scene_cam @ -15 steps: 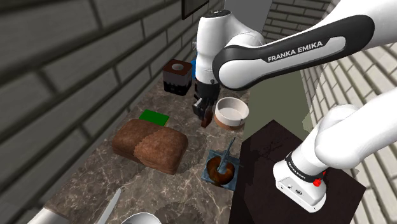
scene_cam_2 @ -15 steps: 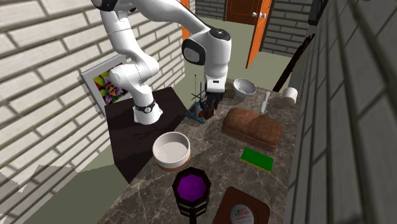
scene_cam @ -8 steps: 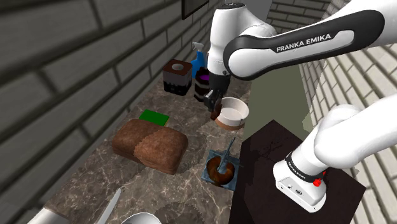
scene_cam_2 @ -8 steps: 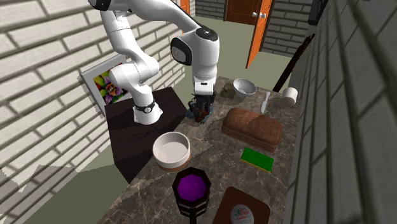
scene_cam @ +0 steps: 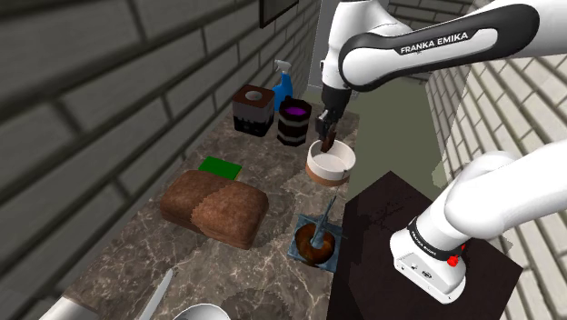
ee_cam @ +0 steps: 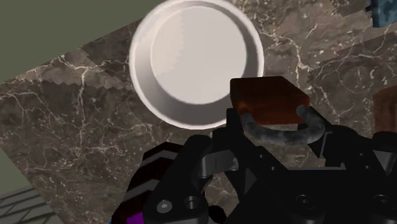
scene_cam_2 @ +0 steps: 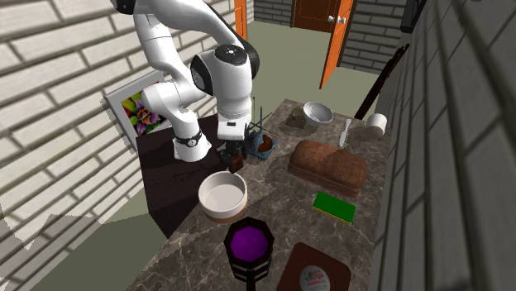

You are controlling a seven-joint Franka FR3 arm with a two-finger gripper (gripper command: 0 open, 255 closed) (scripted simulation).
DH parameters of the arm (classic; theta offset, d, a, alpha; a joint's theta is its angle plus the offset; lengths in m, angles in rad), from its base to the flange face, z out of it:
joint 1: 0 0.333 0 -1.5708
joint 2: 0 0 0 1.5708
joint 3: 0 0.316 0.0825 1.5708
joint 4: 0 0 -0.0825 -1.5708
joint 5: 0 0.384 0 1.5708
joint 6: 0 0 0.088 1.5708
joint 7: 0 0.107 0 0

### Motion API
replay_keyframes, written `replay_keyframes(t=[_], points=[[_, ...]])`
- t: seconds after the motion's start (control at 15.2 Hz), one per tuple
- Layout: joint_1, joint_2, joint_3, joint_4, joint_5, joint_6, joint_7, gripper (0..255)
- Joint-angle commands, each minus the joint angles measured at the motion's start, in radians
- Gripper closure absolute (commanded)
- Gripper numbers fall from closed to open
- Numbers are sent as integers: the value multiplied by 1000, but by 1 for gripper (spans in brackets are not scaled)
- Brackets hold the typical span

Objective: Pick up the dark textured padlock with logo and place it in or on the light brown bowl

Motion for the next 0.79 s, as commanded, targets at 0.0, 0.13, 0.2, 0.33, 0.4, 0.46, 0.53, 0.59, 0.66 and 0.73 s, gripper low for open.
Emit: replay_keyframes(t=[0.0,0.13,0.2,0.33,0.4,0.46,0.53,0.59,0.66,0.73], points=[[-25,-12,-40,-8,-20,-6,-54,255],[-61,-7,-93,-4,-49,-5,-122,255],[-61,-2,-92,-13,-49,10,-122,255],[-61,10,-92,-32,-49,40,-121,255],[-61,16,-91,-41,-49,55,-121,255],[-61,23,-91,-49,-50,71,-121,255],[-61,30,-90,-58,-50,86,-120,255],[-61,37,-90,-66,-50,102,-120,255],[-62,44,-89,-75,-50,118,-119,255],[-62,52,-89,-82,-50,133,-119,255]])
